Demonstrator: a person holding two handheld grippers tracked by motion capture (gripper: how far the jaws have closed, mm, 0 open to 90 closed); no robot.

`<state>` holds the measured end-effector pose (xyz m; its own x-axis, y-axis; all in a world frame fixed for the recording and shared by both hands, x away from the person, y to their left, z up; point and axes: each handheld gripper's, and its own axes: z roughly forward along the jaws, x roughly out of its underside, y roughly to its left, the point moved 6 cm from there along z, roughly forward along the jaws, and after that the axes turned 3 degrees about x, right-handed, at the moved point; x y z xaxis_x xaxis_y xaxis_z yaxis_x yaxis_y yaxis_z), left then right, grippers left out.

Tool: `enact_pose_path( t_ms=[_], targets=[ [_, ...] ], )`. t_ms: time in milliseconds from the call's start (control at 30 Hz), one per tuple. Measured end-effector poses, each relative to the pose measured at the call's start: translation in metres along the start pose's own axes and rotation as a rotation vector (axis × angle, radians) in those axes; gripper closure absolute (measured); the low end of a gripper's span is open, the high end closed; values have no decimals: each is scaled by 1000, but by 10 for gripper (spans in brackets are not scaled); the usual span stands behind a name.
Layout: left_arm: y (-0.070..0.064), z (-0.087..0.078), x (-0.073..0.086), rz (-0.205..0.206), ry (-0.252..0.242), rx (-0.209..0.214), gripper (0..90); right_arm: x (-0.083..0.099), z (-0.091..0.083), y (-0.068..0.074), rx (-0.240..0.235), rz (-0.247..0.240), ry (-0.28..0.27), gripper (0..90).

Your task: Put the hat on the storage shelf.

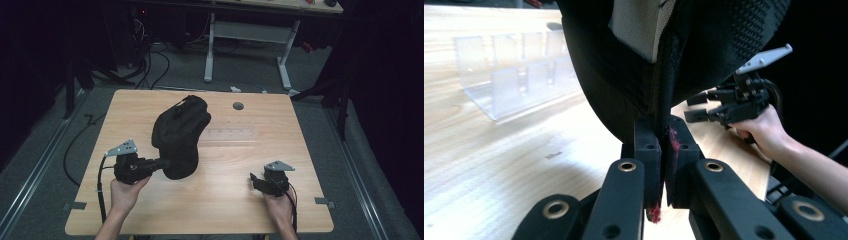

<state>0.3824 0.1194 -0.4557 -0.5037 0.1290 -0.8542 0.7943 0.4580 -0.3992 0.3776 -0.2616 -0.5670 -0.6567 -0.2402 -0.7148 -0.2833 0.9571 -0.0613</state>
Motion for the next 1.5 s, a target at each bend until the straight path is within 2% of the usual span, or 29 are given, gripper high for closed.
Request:
enact_pose_path(
  t_ms=[67, 167, 567, 733, 1167, 1333, 1500],
  targets=[
    [2, -1, -3, 1, -8, -11, 863, 2, 3, -1, 16, -1, 5, 370],
    [5, -2, -9, 6, -16, -29, 863, 2, 5, -3, 14, 26, -11, 364],
    [10, 1, -35, 29, -69, -63, 863, 3, 5, -3, 17, 27, -13, 364],
    [14, 2, -43, 40, -75, -96, 863, 3, 5, -3, 17, 27, -13, 363],
    [35, 9, -67, 54, -105, -172, 863, 3, 5, -3, 14, 26, -12, 356],
    [43, 16, -75, 72, -92, -212, 864, 3, 5, -3, 14, 25, -12, 355],
    [52, 24, -77, 58, -89, -238, 863, 3, 5, -3, 14, 26, -12, 355]
  ],
)
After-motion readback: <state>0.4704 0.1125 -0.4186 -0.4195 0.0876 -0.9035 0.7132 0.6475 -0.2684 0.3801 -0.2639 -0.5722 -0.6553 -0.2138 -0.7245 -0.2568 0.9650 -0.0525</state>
